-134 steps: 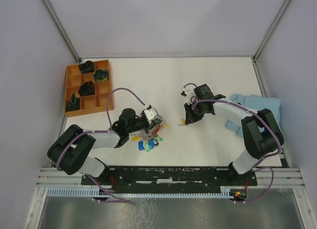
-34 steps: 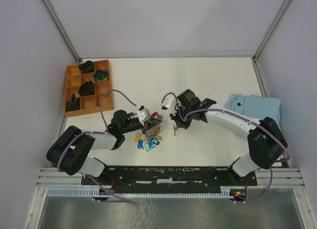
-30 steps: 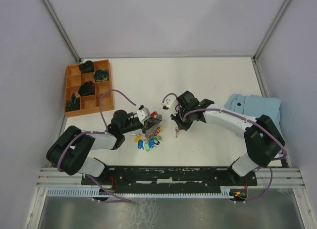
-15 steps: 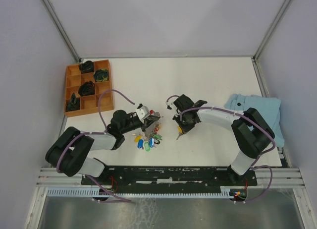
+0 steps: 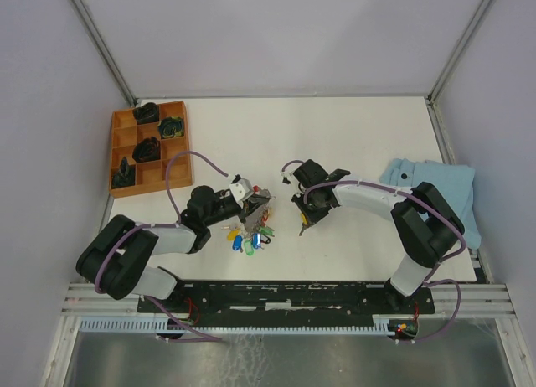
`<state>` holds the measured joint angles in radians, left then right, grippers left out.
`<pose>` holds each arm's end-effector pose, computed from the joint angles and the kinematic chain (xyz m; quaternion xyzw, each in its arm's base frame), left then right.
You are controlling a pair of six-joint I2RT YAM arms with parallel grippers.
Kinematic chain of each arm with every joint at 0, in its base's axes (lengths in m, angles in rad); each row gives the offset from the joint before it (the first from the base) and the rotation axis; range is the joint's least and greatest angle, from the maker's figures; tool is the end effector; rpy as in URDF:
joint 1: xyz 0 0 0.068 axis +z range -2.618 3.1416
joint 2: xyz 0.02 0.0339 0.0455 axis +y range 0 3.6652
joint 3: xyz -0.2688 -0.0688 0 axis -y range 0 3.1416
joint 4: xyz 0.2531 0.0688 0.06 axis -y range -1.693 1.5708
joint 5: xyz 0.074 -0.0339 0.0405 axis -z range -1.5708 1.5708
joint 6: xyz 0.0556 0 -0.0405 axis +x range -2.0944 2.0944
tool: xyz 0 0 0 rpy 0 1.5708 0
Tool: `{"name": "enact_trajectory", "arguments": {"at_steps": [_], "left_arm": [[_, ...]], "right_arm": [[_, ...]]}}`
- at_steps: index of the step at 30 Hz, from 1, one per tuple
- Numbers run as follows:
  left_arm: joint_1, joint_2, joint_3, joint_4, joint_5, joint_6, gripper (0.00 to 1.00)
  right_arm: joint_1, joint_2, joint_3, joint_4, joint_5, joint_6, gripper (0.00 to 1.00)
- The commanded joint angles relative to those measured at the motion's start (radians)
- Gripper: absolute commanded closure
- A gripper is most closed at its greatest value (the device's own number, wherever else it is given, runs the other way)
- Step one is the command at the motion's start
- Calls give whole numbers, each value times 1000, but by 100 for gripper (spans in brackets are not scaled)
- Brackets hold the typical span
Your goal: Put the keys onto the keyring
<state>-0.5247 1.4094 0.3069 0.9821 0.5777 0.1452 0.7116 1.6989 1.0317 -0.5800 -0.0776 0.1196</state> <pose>0.2135 -0.1587 0.1656 0.4143 0.6154 -0.3293 0.5842 0.2482 0.2197 0.1479 -0.2936 0.9415 0.1000 0.1318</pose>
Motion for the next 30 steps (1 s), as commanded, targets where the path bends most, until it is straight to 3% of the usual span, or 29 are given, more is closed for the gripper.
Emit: {"name": "enact_trajectory", "arguments": {"at_steps": [1,11,16,30], "left_arm": [[4,-26,8,43,-1,-13,97],[5,-23,10,36,5,-14,97],[5,-26,10,36,7,-13,97],[6,-43,9,26,10,-13,97]], "right_arm": [[2,4,12,22,9,17,81],[2,33,29,11,13,20,86],[3,19,25,8,23,15,99],[2,-130,76,-84,24,-147,98]]}}
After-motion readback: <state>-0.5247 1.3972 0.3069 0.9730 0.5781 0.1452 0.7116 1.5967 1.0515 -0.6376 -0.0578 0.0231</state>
